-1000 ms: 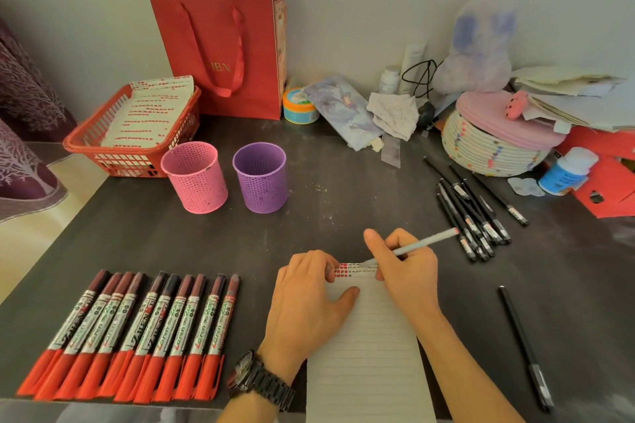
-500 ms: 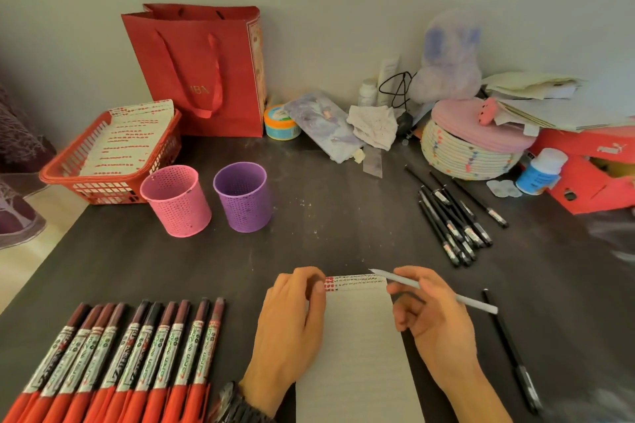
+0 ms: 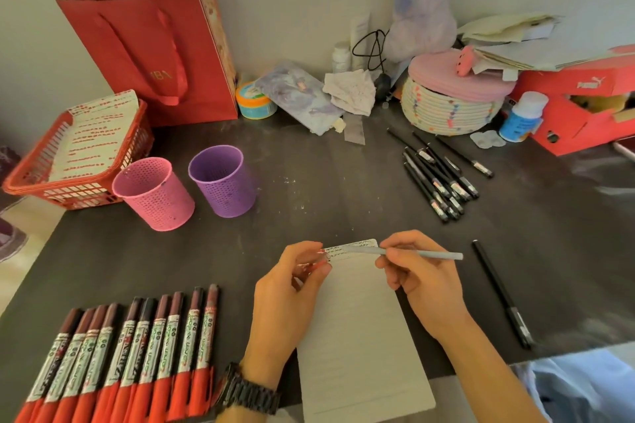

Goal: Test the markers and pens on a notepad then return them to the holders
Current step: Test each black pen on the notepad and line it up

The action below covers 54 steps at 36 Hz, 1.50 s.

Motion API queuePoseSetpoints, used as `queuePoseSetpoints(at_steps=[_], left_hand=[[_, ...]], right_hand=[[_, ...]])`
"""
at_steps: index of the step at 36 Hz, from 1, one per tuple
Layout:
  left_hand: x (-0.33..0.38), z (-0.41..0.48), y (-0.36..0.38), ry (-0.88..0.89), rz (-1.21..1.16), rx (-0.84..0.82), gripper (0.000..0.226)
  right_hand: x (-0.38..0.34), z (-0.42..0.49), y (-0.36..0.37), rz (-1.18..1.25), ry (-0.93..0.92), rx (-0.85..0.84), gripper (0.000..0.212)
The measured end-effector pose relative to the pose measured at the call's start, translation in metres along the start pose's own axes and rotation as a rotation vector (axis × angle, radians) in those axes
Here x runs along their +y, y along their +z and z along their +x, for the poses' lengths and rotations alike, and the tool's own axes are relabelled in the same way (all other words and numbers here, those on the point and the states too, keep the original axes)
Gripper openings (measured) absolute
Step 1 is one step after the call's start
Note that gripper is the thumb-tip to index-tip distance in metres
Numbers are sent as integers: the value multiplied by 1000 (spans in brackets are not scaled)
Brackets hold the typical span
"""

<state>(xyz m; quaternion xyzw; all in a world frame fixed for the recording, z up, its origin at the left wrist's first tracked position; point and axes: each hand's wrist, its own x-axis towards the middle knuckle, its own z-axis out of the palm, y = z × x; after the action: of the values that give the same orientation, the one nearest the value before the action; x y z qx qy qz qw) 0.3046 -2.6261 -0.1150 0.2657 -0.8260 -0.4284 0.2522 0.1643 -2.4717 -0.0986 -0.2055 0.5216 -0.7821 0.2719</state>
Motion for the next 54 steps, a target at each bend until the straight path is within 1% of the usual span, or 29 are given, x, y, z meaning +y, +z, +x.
queuePoseSetpoints(at_steps=[6, 15, 23, 26, 28, 33, 37, 42, 45, 47, 49, 52, 54], left_hand=[[1, 1, -1, 2, 1, 17, 18], [1, 0, -2, 98, 28, 38, 21], [5, 0, -4, 133, 41, 35, 22], [5, -1, -5, 113, -27, 59, 21], [5, -1, -4, 96, -88, 44, 21], [3, -1, -5, 68, -146, 5, 24], [2, -1, -6, 53, -152, -11, 23], [2, 0, -7, 64, -133, 1, 23], [2, 1, -7, 74, -104, 25, 24], [1, 1, -7, 77, -77, 30, 23], [1, 1, -8, 61, -53, 38, 22], [1, 1, -9, 58, -30, 63, 22], [2, 1, -10, 49, -7, 62, 23]], right_hand=[[1, -1, 2, -64, -11, -22, 14], [2, -2, 3, -181, -26, -45, 13], [0, -4, 6, -323, -38, -97, 15], [-1, -4, 6, -346, -31, -121, 14], [-2, -3, 6, -352, -18, -142, 13], [-1, -2, 9, -380, -2, -156, 12], [-1, -3, 11, -405, 2, -155, 14], [-2, -2, 13, -427, -4, -161, 12], [-4, -2, 15, -411, -6, -166, 19], [-3, -3, 16, -376, -7, -145, 23], [-2, -4, 14, -285, 2, -82, 27], [-1, -4, 9, -149, 22, 64, 21], [-2, -5, 8, -149, 13, 109, 18]])
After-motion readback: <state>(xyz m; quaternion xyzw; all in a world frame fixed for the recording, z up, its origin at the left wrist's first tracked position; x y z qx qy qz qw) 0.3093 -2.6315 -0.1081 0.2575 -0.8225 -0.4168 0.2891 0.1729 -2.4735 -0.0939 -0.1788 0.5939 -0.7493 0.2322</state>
